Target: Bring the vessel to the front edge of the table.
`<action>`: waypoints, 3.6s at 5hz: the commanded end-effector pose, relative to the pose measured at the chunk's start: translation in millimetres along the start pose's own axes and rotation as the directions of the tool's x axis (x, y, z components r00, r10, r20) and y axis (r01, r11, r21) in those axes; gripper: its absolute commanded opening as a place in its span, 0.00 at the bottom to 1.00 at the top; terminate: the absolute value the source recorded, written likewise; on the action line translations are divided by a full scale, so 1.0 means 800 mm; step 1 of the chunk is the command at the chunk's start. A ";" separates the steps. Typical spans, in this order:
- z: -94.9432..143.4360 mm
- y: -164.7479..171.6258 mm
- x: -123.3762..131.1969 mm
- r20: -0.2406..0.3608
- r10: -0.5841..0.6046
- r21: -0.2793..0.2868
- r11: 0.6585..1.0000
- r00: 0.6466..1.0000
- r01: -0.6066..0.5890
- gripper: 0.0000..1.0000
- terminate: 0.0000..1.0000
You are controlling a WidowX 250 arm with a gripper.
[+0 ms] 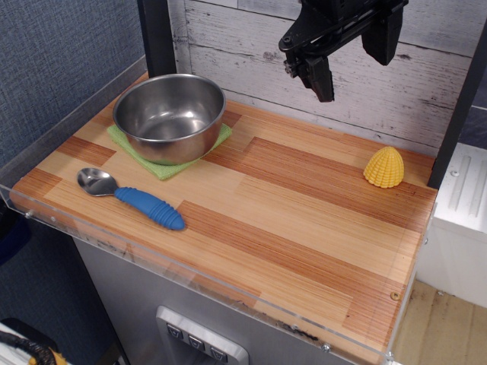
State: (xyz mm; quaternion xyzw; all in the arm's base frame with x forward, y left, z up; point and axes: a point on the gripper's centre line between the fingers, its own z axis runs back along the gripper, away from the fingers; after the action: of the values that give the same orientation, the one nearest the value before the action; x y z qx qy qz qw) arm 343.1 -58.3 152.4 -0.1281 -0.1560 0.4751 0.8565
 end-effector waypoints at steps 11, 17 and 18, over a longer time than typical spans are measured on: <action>-0.072 0.089 0.123 -0.206 -0.892 0.042 0.402 0.401 0.915 1.00 0.00; -0.115 0.108 0.127 -0.289 -0.851 0.070 0.438 0.438 0.896 0.00 0.00; -0.113 0.107 0.126 -0.288 -0.854 0.072 0.431 0.432 0.899 0.00 0.00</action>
State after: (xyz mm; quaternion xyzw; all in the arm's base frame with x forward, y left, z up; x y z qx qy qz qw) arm 345.7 69.0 32.9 0.0096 -0.0293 -0.0408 0.9987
